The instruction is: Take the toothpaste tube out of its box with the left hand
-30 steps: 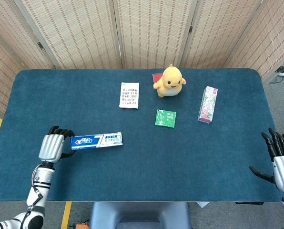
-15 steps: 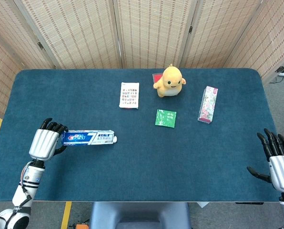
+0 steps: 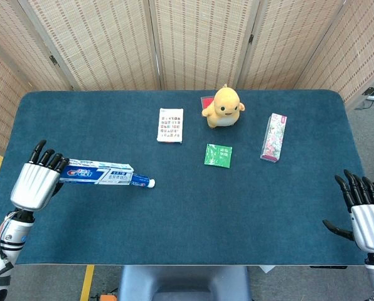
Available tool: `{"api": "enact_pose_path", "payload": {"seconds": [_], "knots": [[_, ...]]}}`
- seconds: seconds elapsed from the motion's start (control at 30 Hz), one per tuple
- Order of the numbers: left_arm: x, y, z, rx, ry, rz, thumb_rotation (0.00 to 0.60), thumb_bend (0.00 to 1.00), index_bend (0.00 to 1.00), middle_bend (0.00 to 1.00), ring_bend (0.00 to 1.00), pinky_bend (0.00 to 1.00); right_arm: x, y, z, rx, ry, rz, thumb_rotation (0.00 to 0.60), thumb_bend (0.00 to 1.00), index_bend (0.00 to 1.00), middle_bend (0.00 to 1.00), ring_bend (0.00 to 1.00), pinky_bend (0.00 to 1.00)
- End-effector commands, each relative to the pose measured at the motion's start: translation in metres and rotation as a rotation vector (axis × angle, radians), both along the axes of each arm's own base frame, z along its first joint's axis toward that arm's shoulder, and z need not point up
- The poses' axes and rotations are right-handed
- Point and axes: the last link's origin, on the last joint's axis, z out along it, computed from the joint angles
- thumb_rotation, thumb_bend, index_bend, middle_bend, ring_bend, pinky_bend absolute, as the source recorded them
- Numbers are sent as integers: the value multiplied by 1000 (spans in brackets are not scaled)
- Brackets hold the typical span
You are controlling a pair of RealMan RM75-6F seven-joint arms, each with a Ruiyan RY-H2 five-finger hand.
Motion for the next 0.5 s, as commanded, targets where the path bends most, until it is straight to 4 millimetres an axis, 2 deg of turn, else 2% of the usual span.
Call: {"api": "enact_pose_path", "payload": {"seconds": [0.03, 0.2, 0.5], "knots": [[-2, -3, 15, 33, -9, -5, 600, 211, 574, 555, 329, 175, 0, 0, -1, 2, 2, 0, 600, 112, 0, 0, 0, 0], [-5, -9, 32, 55, -42, -2, 600, 209, 574, 555, 327, 172, 0, 0, -1, 1, 3, -2, 600, 112, 0, 0, 0, 0], [-13, -24, 55, 116, 57, -12, 600, 205, 573, 555, 320, 168, 0, 0, 0, -4, 6, -5, 600, 112, 0, 0, 0, 0]]}}
